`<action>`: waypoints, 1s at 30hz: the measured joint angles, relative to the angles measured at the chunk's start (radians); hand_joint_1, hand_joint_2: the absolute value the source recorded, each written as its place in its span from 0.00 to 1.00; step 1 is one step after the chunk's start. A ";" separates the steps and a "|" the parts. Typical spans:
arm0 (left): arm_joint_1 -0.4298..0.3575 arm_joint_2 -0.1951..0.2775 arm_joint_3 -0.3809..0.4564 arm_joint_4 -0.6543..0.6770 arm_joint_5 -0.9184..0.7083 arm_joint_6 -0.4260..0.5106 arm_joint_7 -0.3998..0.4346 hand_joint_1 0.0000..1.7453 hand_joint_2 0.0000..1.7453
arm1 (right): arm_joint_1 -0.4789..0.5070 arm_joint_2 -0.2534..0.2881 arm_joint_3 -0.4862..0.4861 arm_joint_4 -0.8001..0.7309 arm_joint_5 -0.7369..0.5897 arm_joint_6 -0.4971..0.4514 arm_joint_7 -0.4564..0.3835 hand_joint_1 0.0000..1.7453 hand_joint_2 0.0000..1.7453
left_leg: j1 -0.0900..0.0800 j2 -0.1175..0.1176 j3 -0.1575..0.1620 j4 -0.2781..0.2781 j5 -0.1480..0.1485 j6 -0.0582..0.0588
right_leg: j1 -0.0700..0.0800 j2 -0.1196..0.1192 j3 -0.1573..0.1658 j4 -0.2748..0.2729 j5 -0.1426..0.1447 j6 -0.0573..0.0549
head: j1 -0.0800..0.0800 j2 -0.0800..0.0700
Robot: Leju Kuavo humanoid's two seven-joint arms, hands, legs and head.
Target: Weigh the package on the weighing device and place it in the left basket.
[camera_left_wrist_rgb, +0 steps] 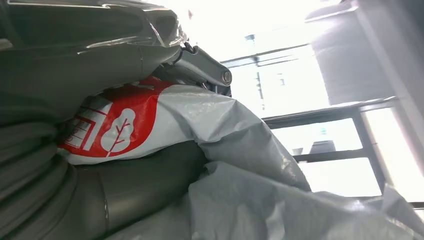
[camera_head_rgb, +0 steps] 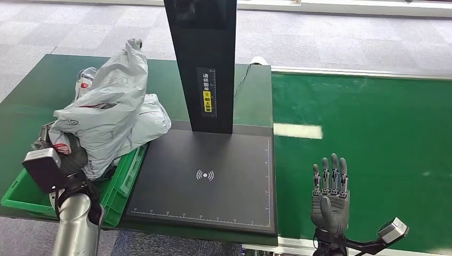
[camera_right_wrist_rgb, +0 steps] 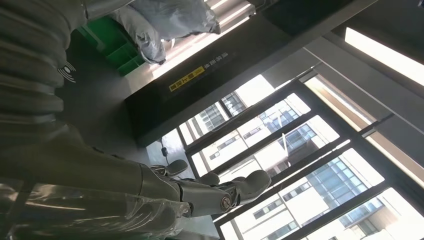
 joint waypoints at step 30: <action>-0.128 0.024 0.205 0.239 0.150 0.059 -0.102 1.00 1.00 | 0.006 0.005 0.010 0.000 -0.003 -0.009 -0.001 0.00 1.00 | 0.000 -0.001 0.009 -0.002 0.001 -0.003 | 0.000 -0.002 0.009 0.001 -0.001 -0.002 | 0.000 0.000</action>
